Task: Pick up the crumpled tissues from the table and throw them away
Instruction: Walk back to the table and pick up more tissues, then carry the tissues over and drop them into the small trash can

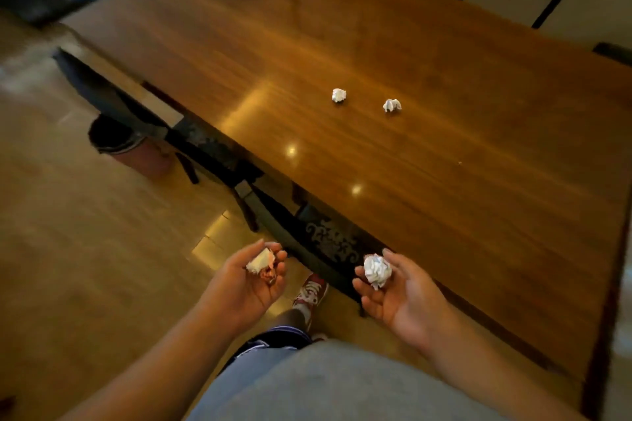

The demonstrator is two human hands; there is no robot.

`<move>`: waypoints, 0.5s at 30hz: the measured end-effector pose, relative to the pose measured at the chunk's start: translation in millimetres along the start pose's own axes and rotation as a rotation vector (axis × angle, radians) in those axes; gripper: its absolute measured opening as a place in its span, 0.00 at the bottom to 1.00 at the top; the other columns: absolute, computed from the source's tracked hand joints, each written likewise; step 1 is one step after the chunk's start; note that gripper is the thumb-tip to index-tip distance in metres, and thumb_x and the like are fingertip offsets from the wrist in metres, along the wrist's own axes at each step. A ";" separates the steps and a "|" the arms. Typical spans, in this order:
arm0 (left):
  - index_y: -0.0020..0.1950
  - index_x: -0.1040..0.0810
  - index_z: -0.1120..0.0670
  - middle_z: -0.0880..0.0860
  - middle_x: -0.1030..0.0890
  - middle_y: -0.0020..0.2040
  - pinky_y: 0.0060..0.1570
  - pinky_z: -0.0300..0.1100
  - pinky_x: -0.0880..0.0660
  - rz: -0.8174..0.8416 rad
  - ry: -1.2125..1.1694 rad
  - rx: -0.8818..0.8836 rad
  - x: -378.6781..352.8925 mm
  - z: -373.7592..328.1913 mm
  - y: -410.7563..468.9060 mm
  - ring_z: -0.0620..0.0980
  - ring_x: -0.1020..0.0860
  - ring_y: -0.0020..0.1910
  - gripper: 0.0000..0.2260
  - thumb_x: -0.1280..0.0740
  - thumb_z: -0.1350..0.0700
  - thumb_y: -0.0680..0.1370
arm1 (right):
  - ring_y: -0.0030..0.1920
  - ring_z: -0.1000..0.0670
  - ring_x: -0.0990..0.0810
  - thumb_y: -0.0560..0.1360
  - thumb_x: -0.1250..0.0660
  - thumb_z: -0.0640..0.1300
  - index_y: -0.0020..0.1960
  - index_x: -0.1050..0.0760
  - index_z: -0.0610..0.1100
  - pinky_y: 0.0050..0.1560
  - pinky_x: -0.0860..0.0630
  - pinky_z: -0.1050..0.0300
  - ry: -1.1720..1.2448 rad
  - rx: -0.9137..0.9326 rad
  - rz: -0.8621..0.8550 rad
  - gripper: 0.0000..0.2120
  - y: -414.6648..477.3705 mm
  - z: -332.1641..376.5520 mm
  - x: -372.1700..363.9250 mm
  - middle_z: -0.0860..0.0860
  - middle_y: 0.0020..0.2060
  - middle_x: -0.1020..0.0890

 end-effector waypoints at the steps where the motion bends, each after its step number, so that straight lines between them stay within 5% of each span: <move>1: 0.45 0.18 0.58 0.56 0.19 0.39 0.32 0.40 0.21 -0.012 -0.025 -0.015 11.3 2.2 -10.3 0.50 0.20 0.35 0.11 0.35 0.53 0.77 | 0.40 0.44 0.15 0.74 0.34 0.51 0.60 0.24 0.41 0.31 0.21 0.54 -0.036 -0.006 0.011 0.19 -2.6 -9.0 -2.8 0.41 0.46 0.16; 15: 0.40 0.20 0.61 0.58 0.20 0.35 0.25 0.40 0.22 -0.339 -0.501 -0.371 221.3 -27.8 -160.2 0.51 0.21 0.29 0.10 0.36 0.55 0.74 | 0.41 0.45 0.15 0.72 0.32 0.51 0.58 0.22 0.40 0.35 0.19 0.54 -0.592 -0.218 0.211 0.19 56.3 -152.9 -173.9 0.42 0.41 0.15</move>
Point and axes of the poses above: each hand's wrist, its own y-axis towards the middle knuckle, its own x-axis out of the back of the hand, z = x × y, the point moved 9 cm from there along y, towards the middle knuckle
